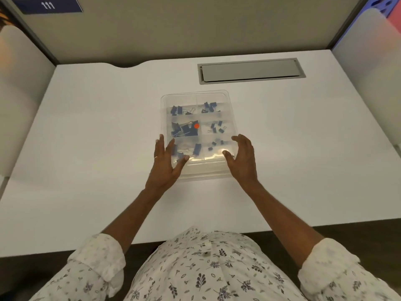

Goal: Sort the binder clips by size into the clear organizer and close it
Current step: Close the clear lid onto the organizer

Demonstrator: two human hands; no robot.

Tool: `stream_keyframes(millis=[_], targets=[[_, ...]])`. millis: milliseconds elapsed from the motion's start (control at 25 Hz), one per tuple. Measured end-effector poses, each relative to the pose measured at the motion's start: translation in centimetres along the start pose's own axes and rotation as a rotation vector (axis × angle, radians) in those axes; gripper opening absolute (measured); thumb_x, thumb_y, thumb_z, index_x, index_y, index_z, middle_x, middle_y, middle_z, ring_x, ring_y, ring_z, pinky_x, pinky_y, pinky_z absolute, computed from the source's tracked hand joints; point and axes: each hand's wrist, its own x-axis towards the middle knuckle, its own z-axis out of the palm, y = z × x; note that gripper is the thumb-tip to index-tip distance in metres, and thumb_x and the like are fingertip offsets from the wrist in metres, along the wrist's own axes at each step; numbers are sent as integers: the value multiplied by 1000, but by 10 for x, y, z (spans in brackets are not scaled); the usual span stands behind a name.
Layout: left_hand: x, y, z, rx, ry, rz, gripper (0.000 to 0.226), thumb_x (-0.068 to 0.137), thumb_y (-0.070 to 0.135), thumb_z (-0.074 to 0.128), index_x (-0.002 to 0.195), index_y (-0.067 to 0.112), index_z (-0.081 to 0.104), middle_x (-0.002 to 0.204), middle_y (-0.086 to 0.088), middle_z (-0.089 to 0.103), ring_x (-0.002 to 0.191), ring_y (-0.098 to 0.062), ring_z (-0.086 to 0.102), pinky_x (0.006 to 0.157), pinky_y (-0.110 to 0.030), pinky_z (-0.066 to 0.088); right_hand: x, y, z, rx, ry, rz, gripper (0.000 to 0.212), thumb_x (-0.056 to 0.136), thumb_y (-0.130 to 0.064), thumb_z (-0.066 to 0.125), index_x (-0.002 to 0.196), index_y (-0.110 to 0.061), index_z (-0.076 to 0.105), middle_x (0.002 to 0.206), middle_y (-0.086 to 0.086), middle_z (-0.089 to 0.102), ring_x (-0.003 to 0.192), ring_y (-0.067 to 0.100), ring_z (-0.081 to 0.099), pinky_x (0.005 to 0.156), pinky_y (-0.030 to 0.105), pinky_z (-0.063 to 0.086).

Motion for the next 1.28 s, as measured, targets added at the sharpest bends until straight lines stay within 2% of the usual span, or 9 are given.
stream_keyframes(millis=[160,240,400,520,680,760,880,1200,1280], targets=[[9,10,11,-202,113,-206,76,101,47,53,161,19,16,171,-4,11,157,-25,15,127,-45,17,-8,3,-5,97,-21,80,51,98,-27,66,144,-12,48,155,9,43,145,21,37,114,22,30],[10,13,16,-245,180,-220,71,102,42,54,160,16,22,167,-6,26,154,-26,27,126,-46,25,-14,3,-2,100,-38,62,54,102,-28,59,150,-10,42,161,9,36,150,23,31,120,30,29],[4,2,26,-270,268,-128,66,103,39,55,159,17,28,165,-3,31,153,-21,29,125,-48,28,-25,3,11,36,-72,-17,57,106,-32,49,156,-11,31,168,8,17,157,21,9,127,43,14],[5,-4,24,-252,254,-77,63,105,36,50,160,16,26,166,-3,29,154,-21,27,126,-48,26,-26,1,10,59,-60,-107,52,104,-26,54,152,-13,38,167,3,22,156,17,14,127,41,13],[8,1,26,-241,220,-55,63,106,34,47,161,18,21,169,0,21,155,-14,19,127,-41,20,-19,0,-6,242,3,-49,44,97,-19,66,139,-20,53,160,3,34,148,15,32,117,18,29],[7,3,28,-211,194,-41,65,106,38,46,162,22,18,170,2,15,156,-12,14,126,-36,17,-13,6,-14,284,30,-30,43,96,-18,69,135,-25,54,154,5,44,144,18,39,116,26,35],[7,7,30,-157,166,-61,71,103,51,40,163,22,16,172,2,7,158,-17,12,124,-34,16,-1,15,-20,261,27,-34,41,94,-16,72,133,-15,60,149,5,50,139,18,46,115,29,39],[12,3,24,-123,119,-103,70,104,42,48,162,18,17,172,1,4,158,-20,14,123,-38,23,12,24,-12,107,-93,-98,38,96,-17,68,133,-13,60,153,6,46,144,23,40,112,18,32],[15,3,21,-116,120,-110,70,103,40,51,162,16,20,171,-2,8,157,-23,16,124,-43,26,18,26,-14,96,-102,-102,40,96,-17,68,134,-10,59,153,8,46,141,23,44,109,4,26]])
